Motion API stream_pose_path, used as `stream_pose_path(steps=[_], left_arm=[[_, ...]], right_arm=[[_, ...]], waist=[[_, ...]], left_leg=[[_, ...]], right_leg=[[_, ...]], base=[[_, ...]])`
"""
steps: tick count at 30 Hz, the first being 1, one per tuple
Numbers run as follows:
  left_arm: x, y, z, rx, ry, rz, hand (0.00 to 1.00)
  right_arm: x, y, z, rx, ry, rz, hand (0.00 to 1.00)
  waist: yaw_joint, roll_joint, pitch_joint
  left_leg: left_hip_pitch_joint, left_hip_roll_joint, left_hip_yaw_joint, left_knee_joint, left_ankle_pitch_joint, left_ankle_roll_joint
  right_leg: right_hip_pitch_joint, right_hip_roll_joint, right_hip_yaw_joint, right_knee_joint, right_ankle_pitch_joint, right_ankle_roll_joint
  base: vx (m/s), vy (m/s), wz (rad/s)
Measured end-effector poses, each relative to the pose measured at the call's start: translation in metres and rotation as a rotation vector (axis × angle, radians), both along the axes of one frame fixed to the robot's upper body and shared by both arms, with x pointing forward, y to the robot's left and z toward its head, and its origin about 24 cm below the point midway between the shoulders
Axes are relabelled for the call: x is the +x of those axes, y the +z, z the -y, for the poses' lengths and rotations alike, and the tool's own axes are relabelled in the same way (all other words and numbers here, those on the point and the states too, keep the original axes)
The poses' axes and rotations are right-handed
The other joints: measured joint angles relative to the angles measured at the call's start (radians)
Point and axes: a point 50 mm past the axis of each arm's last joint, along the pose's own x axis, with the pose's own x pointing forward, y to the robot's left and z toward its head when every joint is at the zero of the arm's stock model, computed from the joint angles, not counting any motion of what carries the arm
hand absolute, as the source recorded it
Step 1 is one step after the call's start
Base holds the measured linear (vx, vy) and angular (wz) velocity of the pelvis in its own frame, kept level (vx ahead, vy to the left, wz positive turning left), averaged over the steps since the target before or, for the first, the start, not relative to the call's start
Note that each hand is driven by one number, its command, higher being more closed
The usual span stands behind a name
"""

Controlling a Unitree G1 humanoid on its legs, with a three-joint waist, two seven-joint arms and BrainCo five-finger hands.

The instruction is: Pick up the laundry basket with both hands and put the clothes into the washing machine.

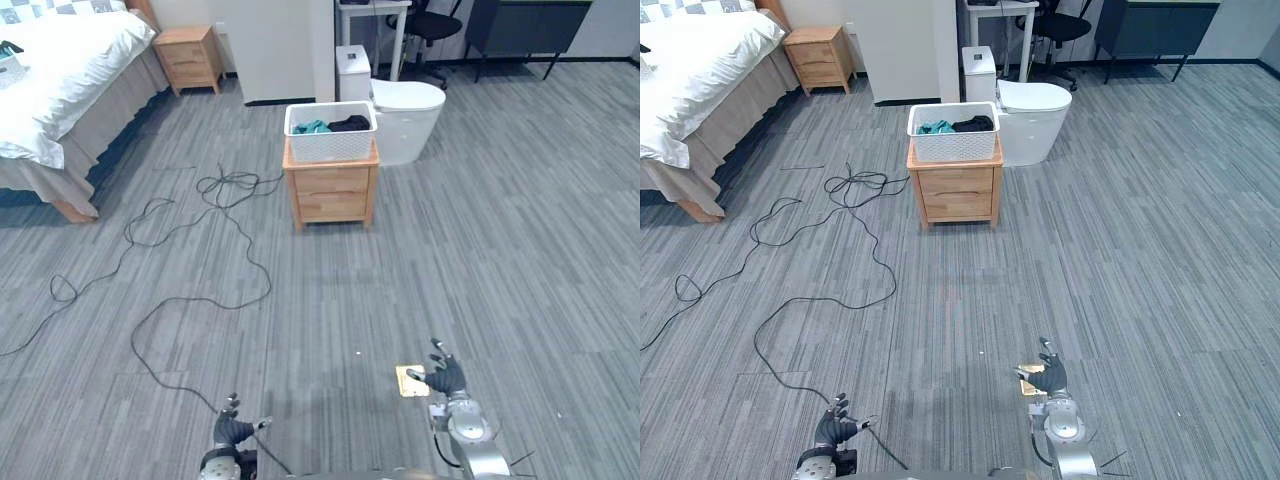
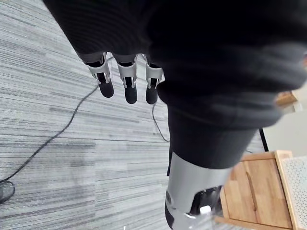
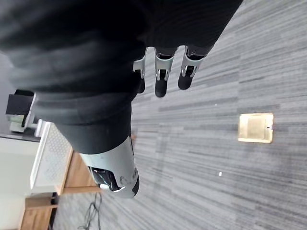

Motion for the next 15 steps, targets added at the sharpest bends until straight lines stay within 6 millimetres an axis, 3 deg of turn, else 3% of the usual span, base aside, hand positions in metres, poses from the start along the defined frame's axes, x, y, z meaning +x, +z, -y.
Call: stream_pose_path(steps=[5,15], left_arm=[[-0.010,-0.005,-0.001,-0.004,0.015,-0.046,0.00],[-0.009,-0.005,-0.004,-0.010,0.035,-0.044,0.00]], right_arm=[[-0.020,-0.016,0.012,0.029,-0.089,-0.096,0.00],[-0.034,-0.027,0.023,0.060,-0.210,-0.163,0.00]], waist=[[0.001,-0.006,-0.001],[0.001,-0.015,0.000]], left_leg=[[0.009,-0.005,-0.001,-0.017,0.007,0.010],[-0.002,-0.007,-0.011,-0.017,0.008,0.009]], right_leg=[[-0.001,0.000,-0.004,-0.005,0.001,-0.001],[-0.001,-0.002,-0.021,-0.018,0.003,-0.004]], base=[[0.00,-0.008,0.02],[-0.01,-0.021,0.03]])
